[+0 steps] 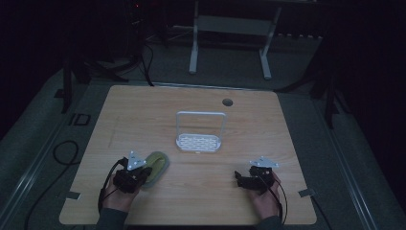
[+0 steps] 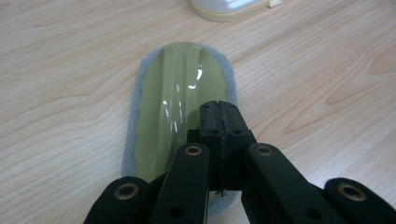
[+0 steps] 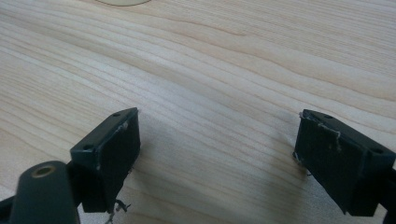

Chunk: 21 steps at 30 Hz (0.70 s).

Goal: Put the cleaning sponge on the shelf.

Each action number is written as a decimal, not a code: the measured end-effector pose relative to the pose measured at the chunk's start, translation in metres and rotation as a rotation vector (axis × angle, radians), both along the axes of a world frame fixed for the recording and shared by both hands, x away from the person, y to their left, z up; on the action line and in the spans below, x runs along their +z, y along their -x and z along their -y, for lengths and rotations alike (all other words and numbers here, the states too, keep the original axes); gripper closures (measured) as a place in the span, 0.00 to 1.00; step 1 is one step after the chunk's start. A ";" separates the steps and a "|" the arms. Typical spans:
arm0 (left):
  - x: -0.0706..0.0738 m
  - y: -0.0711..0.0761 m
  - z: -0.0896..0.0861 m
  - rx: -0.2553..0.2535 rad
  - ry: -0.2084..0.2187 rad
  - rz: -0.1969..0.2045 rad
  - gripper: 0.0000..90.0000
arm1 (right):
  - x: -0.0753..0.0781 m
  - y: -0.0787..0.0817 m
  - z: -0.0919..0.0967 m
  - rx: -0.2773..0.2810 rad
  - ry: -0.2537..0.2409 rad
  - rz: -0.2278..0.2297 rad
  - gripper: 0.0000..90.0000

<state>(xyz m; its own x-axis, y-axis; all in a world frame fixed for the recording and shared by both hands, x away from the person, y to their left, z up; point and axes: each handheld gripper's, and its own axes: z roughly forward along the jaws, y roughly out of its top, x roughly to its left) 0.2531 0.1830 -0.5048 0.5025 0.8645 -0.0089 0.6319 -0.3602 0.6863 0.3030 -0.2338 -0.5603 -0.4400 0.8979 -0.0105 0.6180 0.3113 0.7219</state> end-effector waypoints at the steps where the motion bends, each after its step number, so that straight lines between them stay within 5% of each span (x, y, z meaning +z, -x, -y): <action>1: 0.000 0.000 0.000 0.004 0.003 -0.001 1.00 | 0.000 0.000 0.000 0.000 0.000 0.000 0.15; 13: 0.016 -0.002 -0.006 -0.036 0.055 0.019 0.92 | 0.000 0.000 0.000 0.000 0.000 0.000 0.15; 21: 0.025 -0.009 -0.004 -0.038 0.022 0.019 0.79 | 0.000 0.000 0.000 0.000 0.000 0.000 0.15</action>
